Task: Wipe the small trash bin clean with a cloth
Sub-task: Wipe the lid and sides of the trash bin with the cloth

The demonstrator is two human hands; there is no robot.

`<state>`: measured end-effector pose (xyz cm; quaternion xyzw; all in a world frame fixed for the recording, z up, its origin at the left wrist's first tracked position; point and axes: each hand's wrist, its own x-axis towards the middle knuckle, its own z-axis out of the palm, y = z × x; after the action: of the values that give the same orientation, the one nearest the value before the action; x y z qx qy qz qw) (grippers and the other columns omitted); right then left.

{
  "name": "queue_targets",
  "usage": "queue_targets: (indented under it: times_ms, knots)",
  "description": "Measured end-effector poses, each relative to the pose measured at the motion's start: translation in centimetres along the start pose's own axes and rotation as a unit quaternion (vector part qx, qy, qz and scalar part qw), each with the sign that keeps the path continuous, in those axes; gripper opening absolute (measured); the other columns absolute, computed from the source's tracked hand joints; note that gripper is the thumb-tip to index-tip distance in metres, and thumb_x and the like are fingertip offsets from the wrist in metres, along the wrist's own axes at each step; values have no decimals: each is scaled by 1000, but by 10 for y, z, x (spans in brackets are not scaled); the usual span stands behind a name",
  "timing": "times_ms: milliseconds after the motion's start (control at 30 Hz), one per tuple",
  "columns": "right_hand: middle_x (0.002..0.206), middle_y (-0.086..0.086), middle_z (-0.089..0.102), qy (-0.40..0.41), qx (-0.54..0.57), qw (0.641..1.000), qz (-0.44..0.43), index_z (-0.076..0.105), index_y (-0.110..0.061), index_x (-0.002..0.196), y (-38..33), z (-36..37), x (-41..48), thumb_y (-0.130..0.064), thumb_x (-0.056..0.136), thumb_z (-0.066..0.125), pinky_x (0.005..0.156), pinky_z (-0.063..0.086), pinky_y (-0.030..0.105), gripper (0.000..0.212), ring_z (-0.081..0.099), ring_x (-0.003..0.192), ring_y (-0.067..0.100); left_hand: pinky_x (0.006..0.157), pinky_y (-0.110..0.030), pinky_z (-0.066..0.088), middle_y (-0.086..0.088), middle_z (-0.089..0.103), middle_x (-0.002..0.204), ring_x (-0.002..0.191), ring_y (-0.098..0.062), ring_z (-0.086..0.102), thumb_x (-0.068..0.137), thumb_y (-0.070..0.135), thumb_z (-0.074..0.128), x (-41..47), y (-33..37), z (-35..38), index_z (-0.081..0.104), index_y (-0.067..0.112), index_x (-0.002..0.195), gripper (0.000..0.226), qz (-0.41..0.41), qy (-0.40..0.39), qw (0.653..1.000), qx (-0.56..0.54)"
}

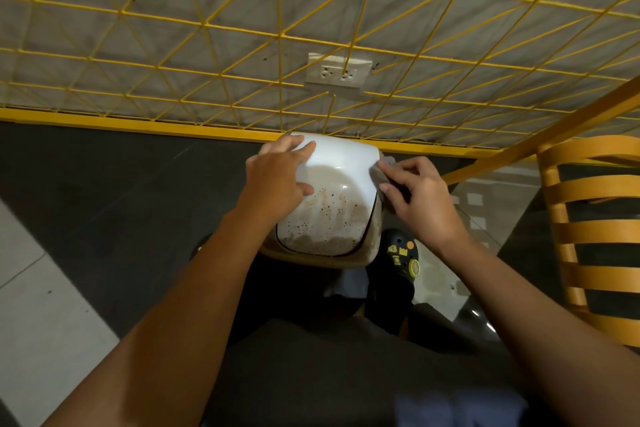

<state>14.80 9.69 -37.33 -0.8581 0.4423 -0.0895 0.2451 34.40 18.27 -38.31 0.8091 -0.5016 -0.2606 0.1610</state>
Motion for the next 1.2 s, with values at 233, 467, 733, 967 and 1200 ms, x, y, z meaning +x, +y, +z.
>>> queue_targets:
  times_ms: [233,467,733,967,1200]
  knots:
    - [108,9,50,-38,-23,997,-57,62,-9,119,-4,-3,-23,-14,87,61,90,41,18,32,48,102,14,107,-37,17,8,29,149,137,-18,20,79,23,69,0,-1,-1,34,28,140,70,0,-5,1000,-13]
    - [114,17,51,13,-47,998,-44,62,-11,118,-8,3,2,-14,87,61,91,37,25,31,48,108,29,107,-38,18,9,30,148,137,-17,21,77,24,71,1,-2,-2,36,29,139,71,3,2,1000,-18]
    - [112,9,53,-71,-85,988,-111,59,-24,119,3,20,-40,-23,87,61,79,49,45,32,50,102,30,106,-35,16,9,32,148,136,-17,21,77,24,71,1,-4,1,37,29,138,71,6,9,1000,-29]
    - [116,14,56,27,-41,996,-70,67,-18,111,-17,14,5,-19,87,62,88,45,50,24,48,106,33,106,-34,17,8,32,148,136,-17,22,76,26,71,2,-2,0,38,29,138,70,6,6,1000,-10]
    - [93,18,63,-14,-59,977,-207,71,-8,102,-31,34,-28,-9,79,65,72,47,38,24,59,84,40,106,-35,17,9,30,148,135,-17,22,77,30,70,3,-4,-5,35,30,139,71,13,-19,1000,3]
